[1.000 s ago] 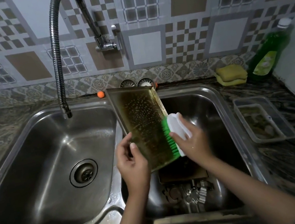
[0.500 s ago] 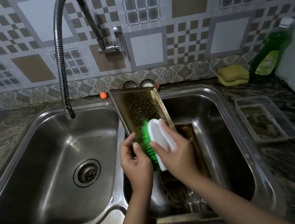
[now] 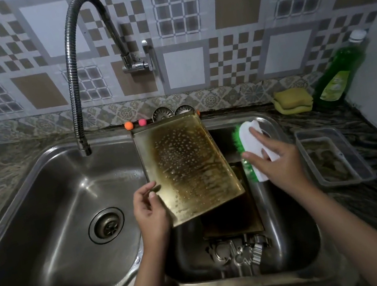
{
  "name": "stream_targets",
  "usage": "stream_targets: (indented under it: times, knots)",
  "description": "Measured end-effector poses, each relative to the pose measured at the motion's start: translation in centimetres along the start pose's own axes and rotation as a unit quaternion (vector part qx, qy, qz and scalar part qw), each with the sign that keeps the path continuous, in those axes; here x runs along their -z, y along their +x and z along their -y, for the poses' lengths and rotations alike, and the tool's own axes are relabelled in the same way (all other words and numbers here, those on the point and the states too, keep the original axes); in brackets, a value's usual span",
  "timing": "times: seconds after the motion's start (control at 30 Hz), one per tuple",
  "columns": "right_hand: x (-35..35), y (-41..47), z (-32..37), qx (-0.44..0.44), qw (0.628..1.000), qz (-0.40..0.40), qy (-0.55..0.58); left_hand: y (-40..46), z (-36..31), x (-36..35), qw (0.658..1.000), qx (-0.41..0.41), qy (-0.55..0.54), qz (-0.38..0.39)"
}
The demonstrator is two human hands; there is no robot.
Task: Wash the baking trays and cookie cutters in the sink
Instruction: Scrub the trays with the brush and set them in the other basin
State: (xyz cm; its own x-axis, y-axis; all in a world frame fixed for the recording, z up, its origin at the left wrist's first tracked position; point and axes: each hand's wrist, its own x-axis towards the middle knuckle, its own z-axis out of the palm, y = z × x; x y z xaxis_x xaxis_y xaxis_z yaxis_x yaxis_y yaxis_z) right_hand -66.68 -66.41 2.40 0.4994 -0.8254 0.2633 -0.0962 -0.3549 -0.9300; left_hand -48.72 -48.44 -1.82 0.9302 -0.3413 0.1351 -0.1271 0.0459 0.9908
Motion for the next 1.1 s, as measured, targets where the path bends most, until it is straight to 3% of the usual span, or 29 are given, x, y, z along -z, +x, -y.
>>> stream_targets:
  times: [0.1, 0.2, 0.4, 0.53, 0.7, 0.83, 0.97, 1.1]
  knots:
    - [-0.1, -0.7, -0.7, -0.034, 0.997, 0.064, -0.038, -0.4, 0.1, -0.2, 0.999, 0.016, -0.004, 0.036]
    - [-1.2, -1.2, -0.4, -0.026, 0.995, 0.098, 0.014, -0.9, 0.6, -0.7, 0.997, 0.024, 0.005, 0.071]
    - [-2.1, -1.2, -0.9, -0.041, 0.998, 0.032, 0.039, -1.1, 1.7, -1.8, 0.981, 0.101, 0.07, 0.153]
    - [-2.4, -1.9, -1.3, -0.035, 0.999, 0.024, -0.016, -1.0, -0.6, -2.3, 0.973, 0.068, 0.078, 0.206]
    - [-3.5, -3.7, -1.5, -0.023, 0.997, 0.041, -0.063, -1.9, -4.6, -4.9, 0.912, 0.217, -0.061, 0.342]
    - [-4.2, -4.9, -1.0, -0.031, 0.997, 0.066, -0.024, -2.6, -5.4, -5.6, 0.872, 0.286, -0.125, 0.378]
    - [-4.7, -5.0, -0.7, -0.047, 0.996, 0.049, 0.055, -3.1, -5.3, -5.2, 0.876, 0.296, -0.174, 0.338]
    - [-4.6, -4.7, -0.5, -0.044, 0.995, 0.059, 0.066, -3.4, -3.9, -4.3, 0.931, 0.182, -0.105, 0.297]
